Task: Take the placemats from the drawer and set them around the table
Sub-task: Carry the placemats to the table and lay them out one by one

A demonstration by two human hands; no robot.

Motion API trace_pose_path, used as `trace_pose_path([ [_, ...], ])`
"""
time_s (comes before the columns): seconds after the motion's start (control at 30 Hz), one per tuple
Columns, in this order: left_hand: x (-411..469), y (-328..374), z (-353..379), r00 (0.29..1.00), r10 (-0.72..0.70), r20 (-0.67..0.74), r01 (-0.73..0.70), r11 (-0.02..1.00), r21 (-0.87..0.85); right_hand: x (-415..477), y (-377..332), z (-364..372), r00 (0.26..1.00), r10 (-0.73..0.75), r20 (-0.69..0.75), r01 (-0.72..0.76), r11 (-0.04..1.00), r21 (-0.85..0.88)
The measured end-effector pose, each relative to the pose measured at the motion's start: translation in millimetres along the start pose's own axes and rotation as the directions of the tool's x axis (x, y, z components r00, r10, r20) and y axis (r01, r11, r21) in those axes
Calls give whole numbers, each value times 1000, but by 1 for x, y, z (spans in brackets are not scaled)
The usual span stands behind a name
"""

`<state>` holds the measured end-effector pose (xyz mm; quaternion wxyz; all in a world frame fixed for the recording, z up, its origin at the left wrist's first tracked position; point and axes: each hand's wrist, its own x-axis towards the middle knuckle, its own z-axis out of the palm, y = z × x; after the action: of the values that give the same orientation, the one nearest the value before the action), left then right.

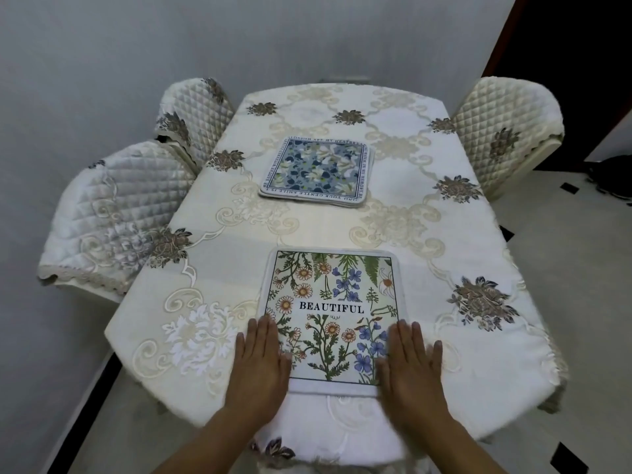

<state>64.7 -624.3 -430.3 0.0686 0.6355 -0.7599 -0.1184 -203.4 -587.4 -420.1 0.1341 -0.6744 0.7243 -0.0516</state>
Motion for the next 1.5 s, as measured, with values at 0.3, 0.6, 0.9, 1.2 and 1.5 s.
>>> trace_pose_path([
  [0.3,150,39,-10,984,179,23,-180,984,10,153,-67,-10,978,-205,25,205,978,32],
  [0.6,225,24,0,972,233,13,-233,968,88,220,-59,-4,960,-280,-3,279,958,-60],
  [0.9,196,-15,-7,985,173,-22,-172,984,44,193,1,-13,992,-118,-40,118,993,-12],
  [1.2,91,-21,-11,992,124,-26,-124,992,11,101,6,-4,997,-65,-41,66,997,28],
  [1.5,-3,-13,-25,989,58,138,-75,989,125,-11,-35,-37,989,80,127,-79,997,-13],
])
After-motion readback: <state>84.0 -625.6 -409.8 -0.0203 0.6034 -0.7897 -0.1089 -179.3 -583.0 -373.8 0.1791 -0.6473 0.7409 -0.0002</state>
